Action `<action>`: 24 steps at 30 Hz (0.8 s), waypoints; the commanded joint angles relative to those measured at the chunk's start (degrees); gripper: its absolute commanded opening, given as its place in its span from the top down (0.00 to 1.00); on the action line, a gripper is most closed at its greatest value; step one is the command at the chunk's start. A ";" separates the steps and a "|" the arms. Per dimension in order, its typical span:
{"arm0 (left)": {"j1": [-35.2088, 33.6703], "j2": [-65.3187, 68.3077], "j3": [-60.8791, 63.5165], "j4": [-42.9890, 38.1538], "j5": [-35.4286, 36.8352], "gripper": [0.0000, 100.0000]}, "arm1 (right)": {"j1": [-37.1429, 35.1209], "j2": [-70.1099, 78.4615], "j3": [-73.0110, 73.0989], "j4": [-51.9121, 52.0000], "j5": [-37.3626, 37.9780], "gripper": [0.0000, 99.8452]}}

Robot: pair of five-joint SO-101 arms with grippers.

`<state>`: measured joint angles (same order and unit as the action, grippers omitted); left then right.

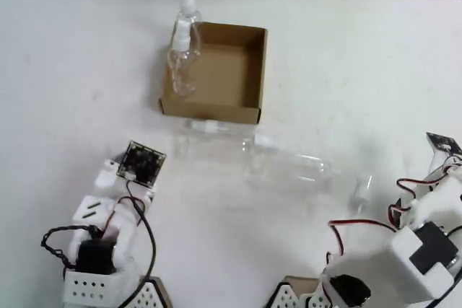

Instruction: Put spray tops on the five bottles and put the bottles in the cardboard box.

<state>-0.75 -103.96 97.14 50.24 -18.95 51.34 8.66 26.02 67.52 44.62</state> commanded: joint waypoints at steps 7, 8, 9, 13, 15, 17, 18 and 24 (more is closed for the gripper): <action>-0.04 -0.57 -0.18 0.09 -0.53 0.97 | -0.92 3.21 -1.93 -3.47 0.97 0.87; -0.04 -0.57 -0.18 0.09 -0.53 0.97 | -0.92 3.30 -1.93 -3.82 1.05 0.92; -0.04 -0.57 -0.18 0.09 -0.53 0.97 | -0.92 3.21 -2.02 -4.18 1.23 0.98; 0.04 -0.57 -0.18 0.18 -0.53 0.97 | 1.19 0.57 -3.87 -2.07 1.14 0.97; 0.22 -0.57 -0.18 0.18 -0.53 0.97 | 3.30 -1.89 -6.42 0.13 1.14 0.99; 0.40 -0.57 -0.53 1.23 -0.44 0.97 | 6.29 -4.62 -8.97 2.15 1.23 0.98; 0.40 -0.57 -1.05 1.93 -0.18 0.97 | 7.78 -5.93 -10.11 2.86 1.23 0.98; 6.20 -0.40 -8.35 9.58 -0.09 0.97 | 17.01 -11.47 -13.54 1.45 1.32 0.98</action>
<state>0.22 -103.96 95.65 55.16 -18.95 64.18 1.36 15.82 70.07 45.23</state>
